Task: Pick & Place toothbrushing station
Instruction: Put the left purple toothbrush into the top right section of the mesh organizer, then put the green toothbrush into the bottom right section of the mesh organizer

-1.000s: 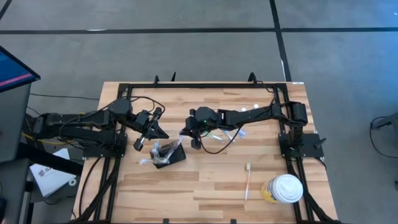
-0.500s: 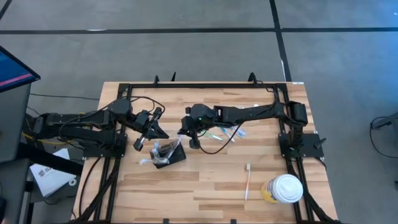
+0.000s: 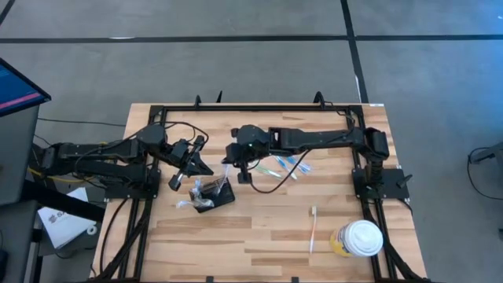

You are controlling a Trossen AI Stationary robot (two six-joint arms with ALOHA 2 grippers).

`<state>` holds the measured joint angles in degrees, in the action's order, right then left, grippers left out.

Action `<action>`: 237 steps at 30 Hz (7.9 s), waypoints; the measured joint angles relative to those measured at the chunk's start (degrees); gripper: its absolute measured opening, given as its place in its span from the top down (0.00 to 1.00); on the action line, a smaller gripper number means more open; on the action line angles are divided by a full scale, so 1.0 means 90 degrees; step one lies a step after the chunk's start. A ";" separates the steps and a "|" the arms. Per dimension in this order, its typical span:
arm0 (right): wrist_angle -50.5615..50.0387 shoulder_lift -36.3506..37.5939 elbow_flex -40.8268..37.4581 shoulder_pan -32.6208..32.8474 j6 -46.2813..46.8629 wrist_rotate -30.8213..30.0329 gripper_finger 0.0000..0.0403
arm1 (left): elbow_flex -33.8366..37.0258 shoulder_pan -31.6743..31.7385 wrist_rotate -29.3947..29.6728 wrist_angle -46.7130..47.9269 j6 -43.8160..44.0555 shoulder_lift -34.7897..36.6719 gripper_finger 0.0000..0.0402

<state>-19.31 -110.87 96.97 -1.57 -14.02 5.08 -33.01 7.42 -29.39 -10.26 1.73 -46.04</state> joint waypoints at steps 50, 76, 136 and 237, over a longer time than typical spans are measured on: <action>0.0713 -0.0638 0.0237 0.0762 -0.1685 0.0102 1.00 | 0.0000 0.0000 0.0029 -0.0070 -0.0167 -0.0238 0.99; 0.0731 -0.0631 0.0232 0.0754 -0.1658 0.0112 0.57 | 0.0000 0.0000 0.0020 -0.0073 -0.0164 -0.0236 0.99; -0.7407 -0.0469 0.2069 0.0761 0.1686 0.0119 0.71 | 0.0000 0.0000 0.0020 0.0000 -0.0142 -0.0236 0.99; -0.1578 0.0925 -0.3075 -0.0545 0.2260 -0.0580 1.00 | 0.0002 0.0005 0.0025 -0.0037 -0.0162 -0.0236 0.99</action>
<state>-33.51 -102.55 69.30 -6.48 6.32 -0.14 -32.99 7.46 -29.17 -10.60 0.27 -48.17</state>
